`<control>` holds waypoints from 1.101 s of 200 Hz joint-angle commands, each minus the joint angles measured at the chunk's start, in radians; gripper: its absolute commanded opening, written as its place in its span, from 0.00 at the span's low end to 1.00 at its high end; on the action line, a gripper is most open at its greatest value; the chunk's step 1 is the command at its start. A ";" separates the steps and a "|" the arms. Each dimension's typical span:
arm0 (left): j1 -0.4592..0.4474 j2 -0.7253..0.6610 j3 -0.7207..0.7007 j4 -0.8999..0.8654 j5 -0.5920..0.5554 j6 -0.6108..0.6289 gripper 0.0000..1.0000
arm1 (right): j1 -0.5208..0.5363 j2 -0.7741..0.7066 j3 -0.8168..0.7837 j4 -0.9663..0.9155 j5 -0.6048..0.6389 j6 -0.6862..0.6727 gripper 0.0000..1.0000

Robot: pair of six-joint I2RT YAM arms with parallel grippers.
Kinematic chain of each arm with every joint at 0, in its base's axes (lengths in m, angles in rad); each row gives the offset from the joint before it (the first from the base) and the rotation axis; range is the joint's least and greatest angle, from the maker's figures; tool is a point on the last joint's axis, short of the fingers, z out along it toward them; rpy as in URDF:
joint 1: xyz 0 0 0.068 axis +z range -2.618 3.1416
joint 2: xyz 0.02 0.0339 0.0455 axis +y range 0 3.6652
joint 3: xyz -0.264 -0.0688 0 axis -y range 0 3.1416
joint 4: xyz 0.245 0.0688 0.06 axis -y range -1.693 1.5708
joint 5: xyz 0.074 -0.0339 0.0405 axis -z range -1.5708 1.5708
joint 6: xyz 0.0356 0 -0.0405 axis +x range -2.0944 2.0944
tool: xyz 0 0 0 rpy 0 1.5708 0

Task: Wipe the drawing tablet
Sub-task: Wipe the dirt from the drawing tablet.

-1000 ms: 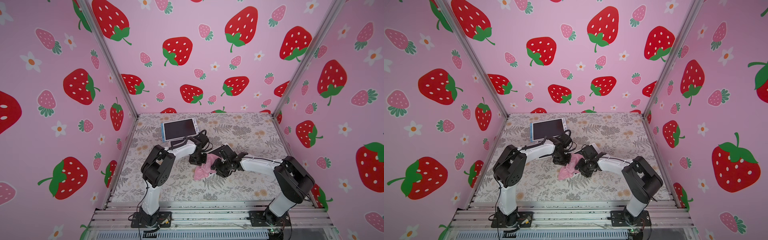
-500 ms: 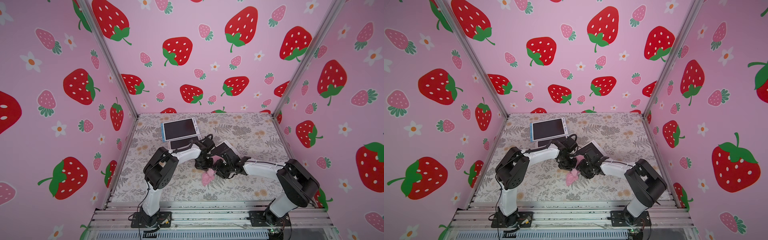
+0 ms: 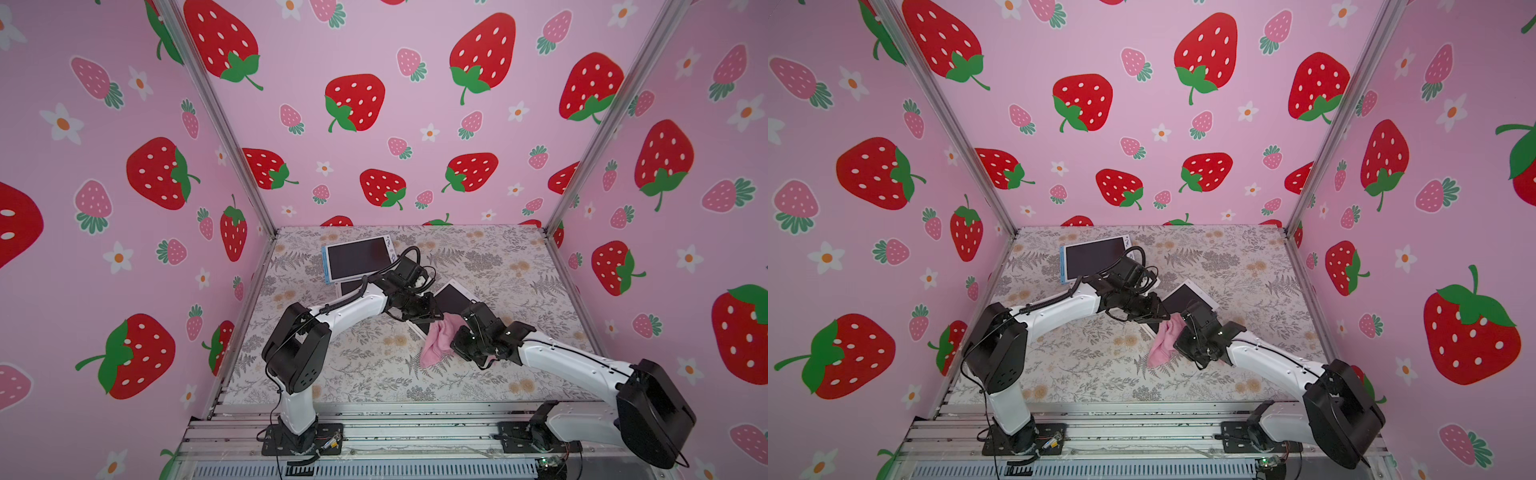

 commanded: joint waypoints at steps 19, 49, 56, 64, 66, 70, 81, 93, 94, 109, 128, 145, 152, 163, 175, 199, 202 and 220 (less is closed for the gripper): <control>0.090 0.027 0.035 -0.208 -0.137 0.072 0.32 | -0.034 0.013 0.071 -0.147 0.070 -0.141 0.00; 0.128 0.075 0.036 -0.237 -0.167 0.127 0.26 | -0.034 0.115 0.153 -0.149 0.053 -0.273 0.23; 0.127 0.085 0.040 -0.244 -0.176 0.139 0.25 | -0.033 0.134 0.168 -0.162 0.065 -0.292 0.34; 0.127 0.091 0.041 -0.253 -0.190 0.145 0.24 | -0.035 0.154 0.176 -0.173 0.084 -0.311 0.44; 0.127 0.092 0.041 -0.254 -0.193 0.146 0.24 | -0.037 0.159 0.177 -0.175 0.086 -0.315 0.47; 0.127 0.096 0.038 -0.256 -0.200 0.146 0.24 | -0.040 0.168 0.177 -0.179 0.092 -0.322 0.51; 0.128 0.106 0.035 -0.256 -0.219 0.149 0.24 | -0.051 0.183 0.171 -0.196 0.104 -0.331 0.61; 0.127 0.120 0.034 -0.253 -0.217 0.152 0.25 | -0.071 0.178 0.143 -0.211 0.124 -0.326 0.70; 0.127 0.121 0.034 -0.253 -0.215 0.150 0.25 | -0.073 0.176 0.138 -0.210 0.125 -0.326 0.71; 0.123 0.124 0.030 -0.222 -0.168 0.131 0.25 | -0.126 0.136 0.067 -0.184 0.101 -0.309 0.75; 0.095 0.085 0.029 -0.197 -0.124 0.090 0.26 | -0.203 0.079 0.010 -0.153 0.062 -0.316 0.77; 0.067 0.049 0.030 -0.217 -0.148 0.078 0.33 | -0.269 0.040 -0.003 -0.147 0.046 -0.331 0.77; 0.063 0.040 0.017 -0.206 -0.137 0.068 0.34 | -0.288 0.035 -0.006 -0.147 0.038 -0.337 0.76; 0.054 0.033 -0.007 -0.180 -0.114 0.049 0.35 | -0.310 0.053 -0.006 -0.143 0.021 -0.343 0.75; 0.033 0.036 -0.021 -0.170 -0.106 0.043 0.35 | -0.319 0.095 -0.003 -0.138 -0.001 -0.351 0.73; -0.011 0.065 -0.027 -0.172 -0.117 0.040 0.35 | -0.320 0.175 -0.021 -0.092 -0.021 -0.346 0.66; -0.015 0.073 -0.028 -0.171 -0.117 0.040 0.35 | -0.320 0.184 -0.024 -0.085 -0.026 -0.346 0.63; -0.037 0.118 -0.032 -0.167 -0.126 0.043 0.32 | -0.321 0.206 -0.021 -0.063 -0.043 -0.352 0.38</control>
